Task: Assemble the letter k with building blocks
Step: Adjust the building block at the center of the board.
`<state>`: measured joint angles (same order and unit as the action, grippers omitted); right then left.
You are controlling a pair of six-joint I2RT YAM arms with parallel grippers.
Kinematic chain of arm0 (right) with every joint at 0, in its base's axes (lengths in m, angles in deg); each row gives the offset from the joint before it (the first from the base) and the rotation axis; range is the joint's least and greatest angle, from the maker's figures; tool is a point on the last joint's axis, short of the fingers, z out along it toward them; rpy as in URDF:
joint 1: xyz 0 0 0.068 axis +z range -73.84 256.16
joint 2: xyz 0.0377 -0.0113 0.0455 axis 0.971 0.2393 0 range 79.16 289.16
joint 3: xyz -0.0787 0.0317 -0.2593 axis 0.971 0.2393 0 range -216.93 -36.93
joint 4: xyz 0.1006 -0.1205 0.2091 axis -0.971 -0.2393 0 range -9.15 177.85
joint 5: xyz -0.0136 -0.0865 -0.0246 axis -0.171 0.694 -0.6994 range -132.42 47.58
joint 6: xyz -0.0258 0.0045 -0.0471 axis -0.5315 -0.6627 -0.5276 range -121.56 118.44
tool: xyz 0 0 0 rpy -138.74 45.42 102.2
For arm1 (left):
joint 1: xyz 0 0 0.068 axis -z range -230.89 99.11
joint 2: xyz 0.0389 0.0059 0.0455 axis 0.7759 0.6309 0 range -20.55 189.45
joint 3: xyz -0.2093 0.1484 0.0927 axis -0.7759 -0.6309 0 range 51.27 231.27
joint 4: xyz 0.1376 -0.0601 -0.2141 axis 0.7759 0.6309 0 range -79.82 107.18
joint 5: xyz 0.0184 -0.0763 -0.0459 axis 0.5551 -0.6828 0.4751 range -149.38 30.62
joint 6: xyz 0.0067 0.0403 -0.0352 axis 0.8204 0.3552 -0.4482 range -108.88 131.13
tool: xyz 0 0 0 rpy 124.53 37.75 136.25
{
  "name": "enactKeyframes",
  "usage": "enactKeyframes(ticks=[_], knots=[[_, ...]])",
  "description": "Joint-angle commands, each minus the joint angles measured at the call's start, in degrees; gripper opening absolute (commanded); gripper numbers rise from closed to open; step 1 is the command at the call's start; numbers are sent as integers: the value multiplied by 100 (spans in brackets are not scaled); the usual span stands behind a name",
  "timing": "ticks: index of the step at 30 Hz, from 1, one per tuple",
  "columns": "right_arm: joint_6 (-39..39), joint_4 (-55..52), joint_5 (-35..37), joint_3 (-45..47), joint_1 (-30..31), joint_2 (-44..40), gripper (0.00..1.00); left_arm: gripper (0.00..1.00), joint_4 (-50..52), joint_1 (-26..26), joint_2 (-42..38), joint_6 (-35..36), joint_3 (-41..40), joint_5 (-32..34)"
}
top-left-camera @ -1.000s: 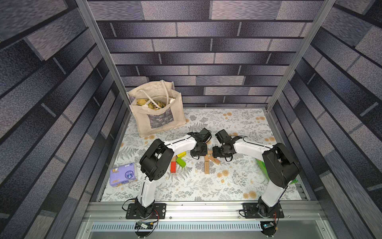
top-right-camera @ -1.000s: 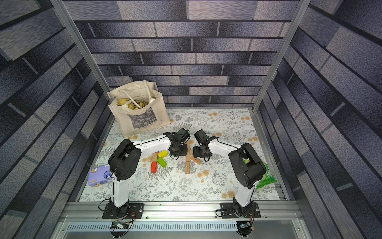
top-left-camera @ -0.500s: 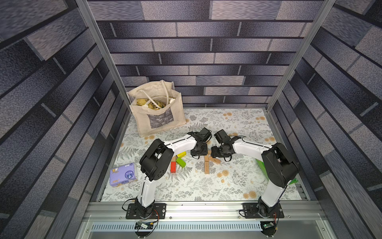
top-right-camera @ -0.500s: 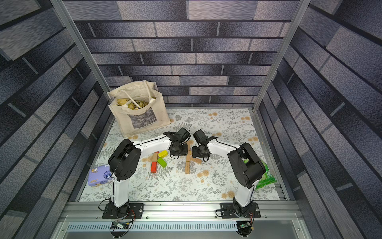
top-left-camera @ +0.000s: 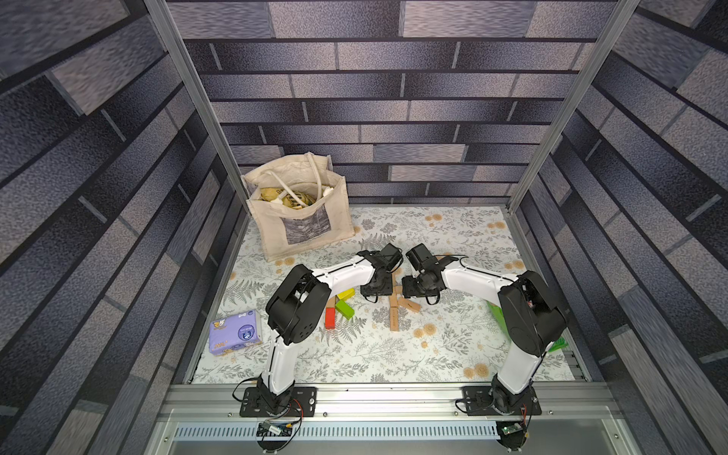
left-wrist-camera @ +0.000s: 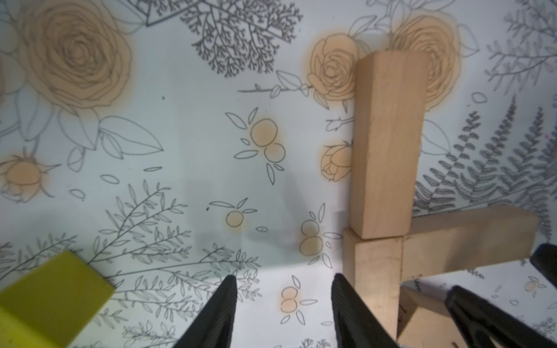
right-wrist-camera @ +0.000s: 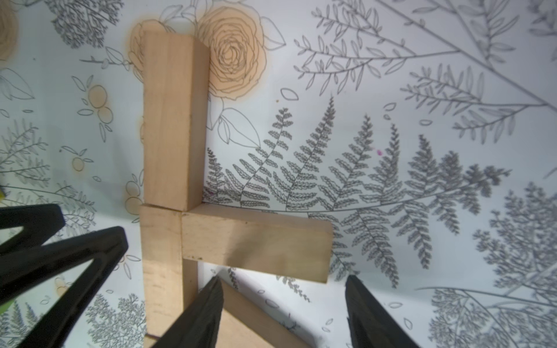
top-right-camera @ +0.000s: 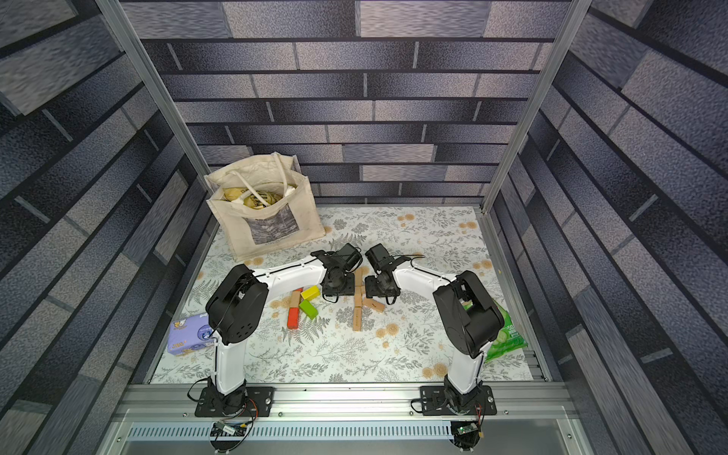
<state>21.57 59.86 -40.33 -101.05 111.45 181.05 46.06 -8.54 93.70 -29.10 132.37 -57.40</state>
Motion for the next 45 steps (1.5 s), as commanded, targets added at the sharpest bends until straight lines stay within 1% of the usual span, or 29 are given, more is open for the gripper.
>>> enactKeyframes(ticks=[1,3,7,9,11,12,13,14,15,16,18,21,22,25,32,45], knots=[[-90,-378,321,-165,13,-287,67,55,-160,38,-454,363,-66,-119],[-38,-370,358,-101,-28,-405,67,56,-88,85,-475,640,99,-141],[217,-263,337,247,-224,-827,69,65,183,219,-539,1107,444,118],[288,-185,150,584,-421,-893,69,68,110,231,-539,1246,504,-19],[316,-113,94,738,-504,-873,69,68,85,213,-369,1384,679,-216],[338,-111,107,780,-513,-859,69,66,112,213,-258,1447,837,-302],[368,-100,109,831,-514,-859,69,61,197,215,-115,1478,1058,-323],[405,-77,95,884,-514,-874,68,52,286,213,21,1495,1279,-336],[439,-37,90,934,-514,-906,68,48,370,220,146,1479,1488,-338],[484,19,73,1006,-521,-955,68,45,436,215,280,1473,1698,-359],[523,52,57,1085,-521,-1024,68,45,496,213,480,1408,2007,-520],[610,205,-50,1229,-549,-1083,68,34,629,180,785,1193,2349,-804],[623,255,-86,1237,-550,-1054,68,29,618,182,868,1131,2398,-924],[673,349,-165,1192,-549,-890,67,26,672,207,1037,976,2520,-1052],[663,309,-85,820,-557,-603,67,22,852,242,1123,850,2555,-889],[771,380,60,743,-558,-301,67,23,1097,231,1473,815,2837,-754]])
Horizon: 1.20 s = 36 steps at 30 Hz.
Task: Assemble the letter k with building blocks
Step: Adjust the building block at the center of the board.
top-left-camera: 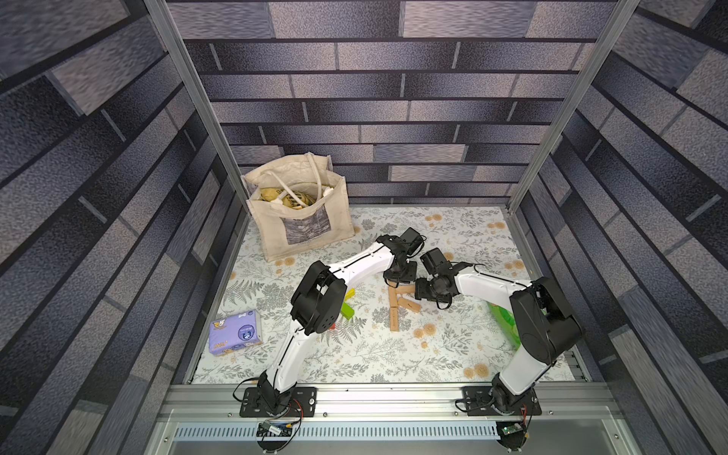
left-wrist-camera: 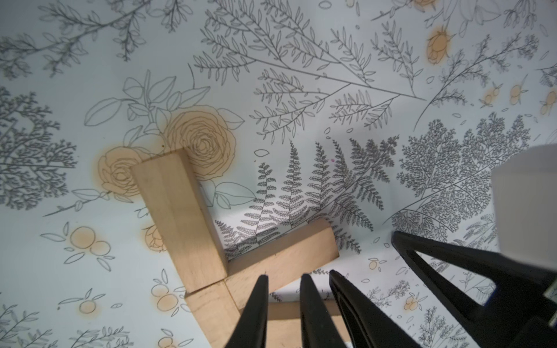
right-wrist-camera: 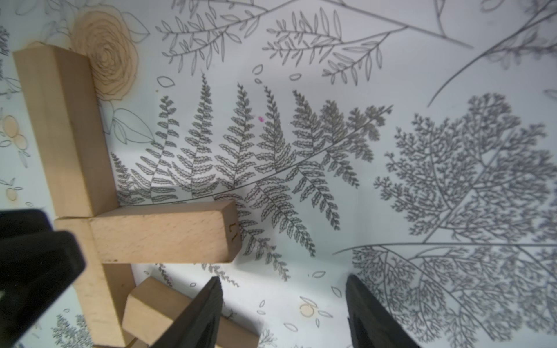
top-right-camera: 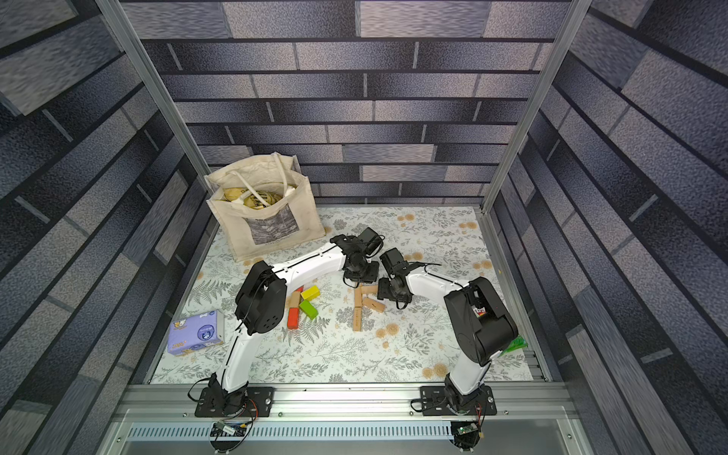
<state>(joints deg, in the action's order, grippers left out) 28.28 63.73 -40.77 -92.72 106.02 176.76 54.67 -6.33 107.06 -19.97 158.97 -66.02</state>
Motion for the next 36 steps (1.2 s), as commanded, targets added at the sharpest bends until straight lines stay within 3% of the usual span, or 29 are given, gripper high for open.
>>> enactKeyframes(ticks=[1,36], knots=[[107,-9,115,-86,-12,127,67,23,228,15,162,-99,192,104],[99,-58,270,-151,-103,198,67,28,254,122,537,-90,537,-106]])
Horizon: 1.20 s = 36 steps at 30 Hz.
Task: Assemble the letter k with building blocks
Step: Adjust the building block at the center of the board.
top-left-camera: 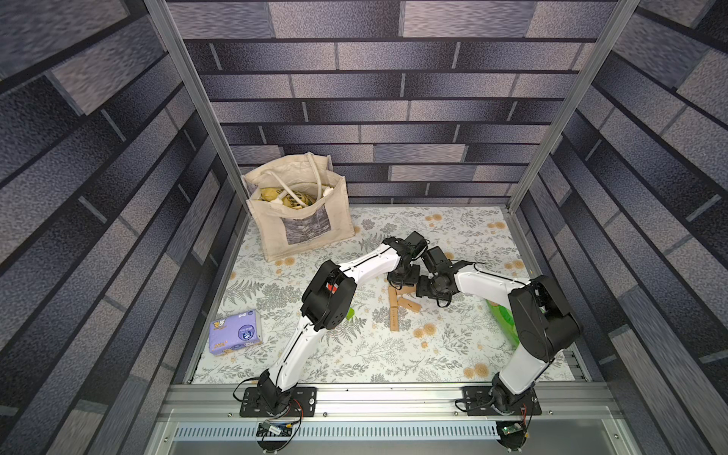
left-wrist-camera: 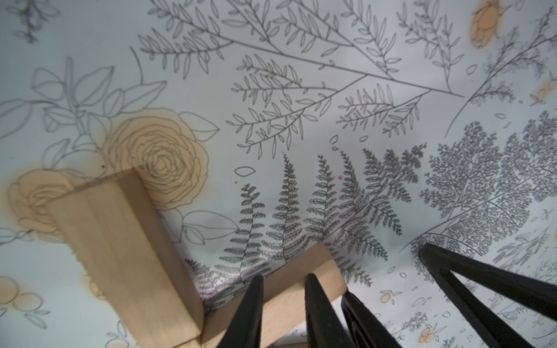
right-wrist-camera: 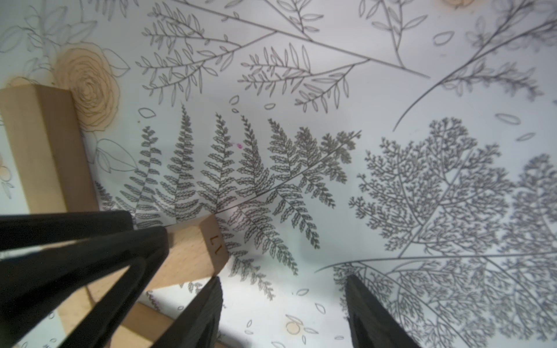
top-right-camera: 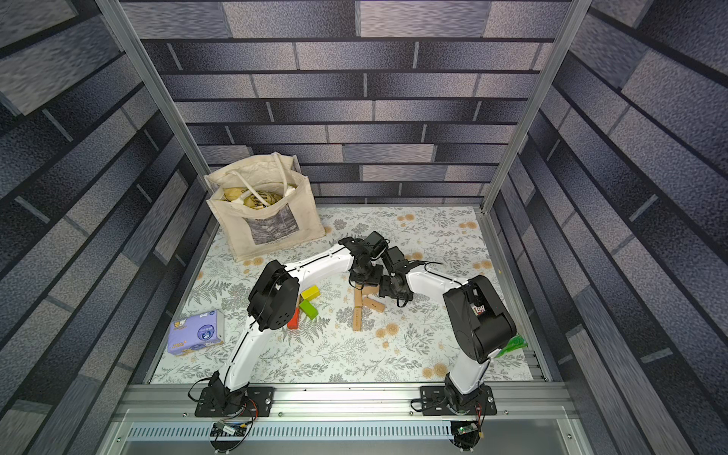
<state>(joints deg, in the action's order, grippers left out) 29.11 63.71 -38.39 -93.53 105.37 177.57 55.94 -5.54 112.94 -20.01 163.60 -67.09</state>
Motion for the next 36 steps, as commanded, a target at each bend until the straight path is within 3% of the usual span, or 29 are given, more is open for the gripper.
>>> enactKeyframes(ticks=[1,31,35,36], knots=[[10,-56,44,-73,-38,117,67,28,113,41,-36,-86,82,-14],[-145,-168,36,-338,-170,222,67,28,92,106,39,-180,298,-279],[-148,-145,24,-308,-166,205,67,40,182,117,-9,-181,314,-85],[-144,-154,44,-293,-170,183,67,39,203,108,-32,-148,307,-28]])
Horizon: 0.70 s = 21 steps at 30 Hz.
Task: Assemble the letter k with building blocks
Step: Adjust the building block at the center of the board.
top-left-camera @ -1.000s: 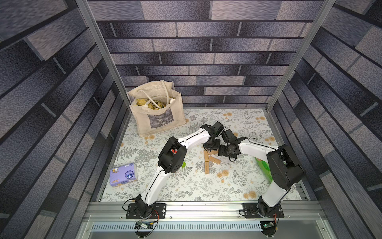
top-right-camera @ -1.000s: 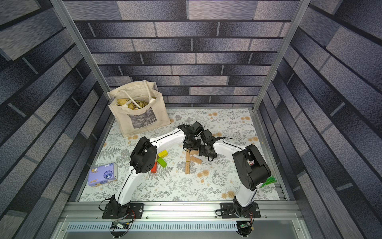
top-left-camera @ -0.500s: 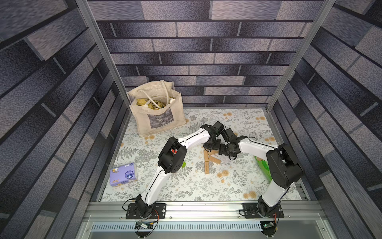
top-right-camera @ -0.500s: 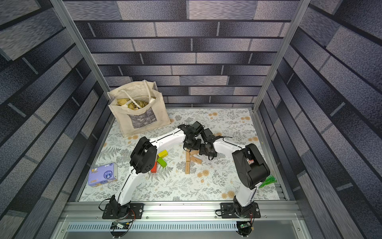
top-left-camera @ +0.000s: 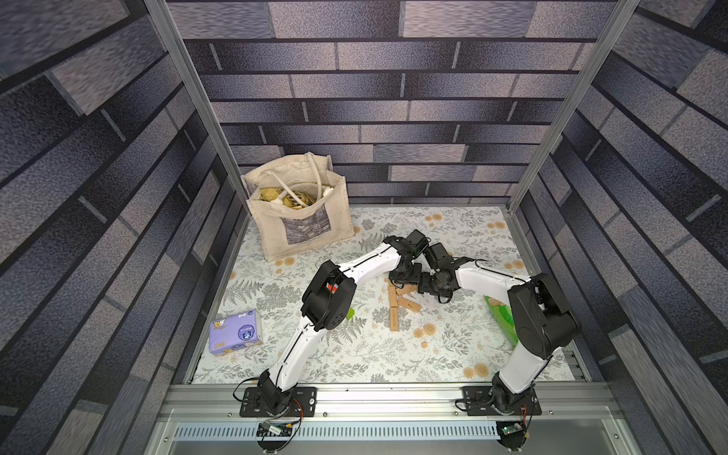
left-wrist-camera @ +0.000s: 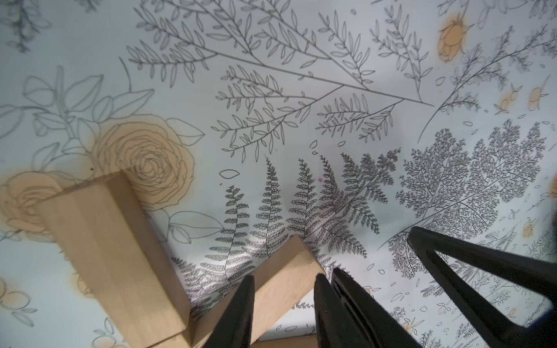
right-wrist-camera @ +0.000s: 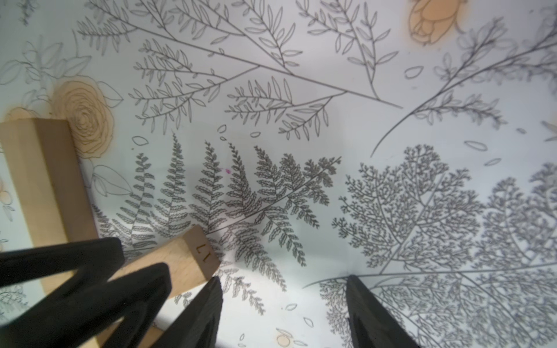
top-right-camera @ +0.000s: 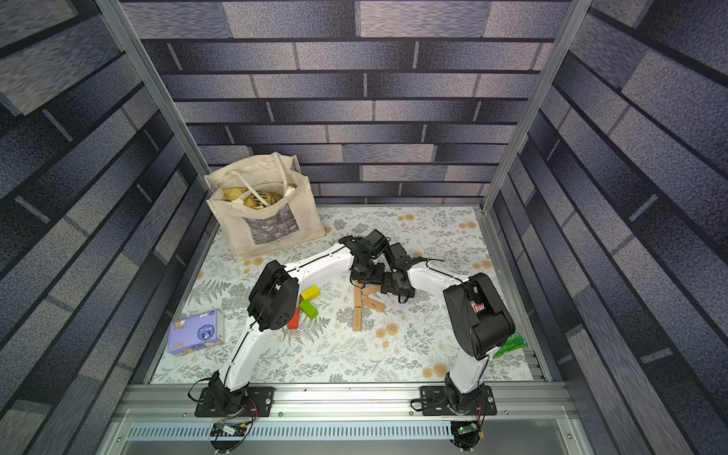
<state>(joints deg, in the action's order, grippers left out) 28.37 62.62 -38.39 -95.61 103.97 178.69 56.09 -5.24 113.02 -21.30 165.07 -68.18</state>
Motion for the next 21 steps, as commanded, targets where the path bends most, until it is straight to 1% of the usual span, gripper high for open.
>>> enactKeyframes(ticks=[1,3,6,8,11,15,17,20,21], knots=[[-80,-52,53,-74,-26,46,67,37,190,69,-62,12,148,99],[-83,-69,54,-56,-26,-37,67,38,208,45,-127,32,114,175],[-81,-123,41,33,-30,-311,67,40,105,16,-432,167,-60,367],[-59,-225,14,133,-22,-578,68,44,-49,-2,-761,264,-328,456],[69,-366,-95,436,-12,-1020,68,54,-370,-48,-1411,470,-977,514],[414,-508,-191,991,128,-1437,67,68,-937,-222,-2483,580,-2204,377],[633,-455,-263,1254,246,-1522,64,74,-1035,-354,-2935,582,-2747,309],[930,-300,-235,1518,494,-1456,55,85,-1087,-531,-3505,646,-3436,239],[1028,-249,-183,1578,570,-1416,54,90,-1086,-588,-3673,682,-3628,234]])
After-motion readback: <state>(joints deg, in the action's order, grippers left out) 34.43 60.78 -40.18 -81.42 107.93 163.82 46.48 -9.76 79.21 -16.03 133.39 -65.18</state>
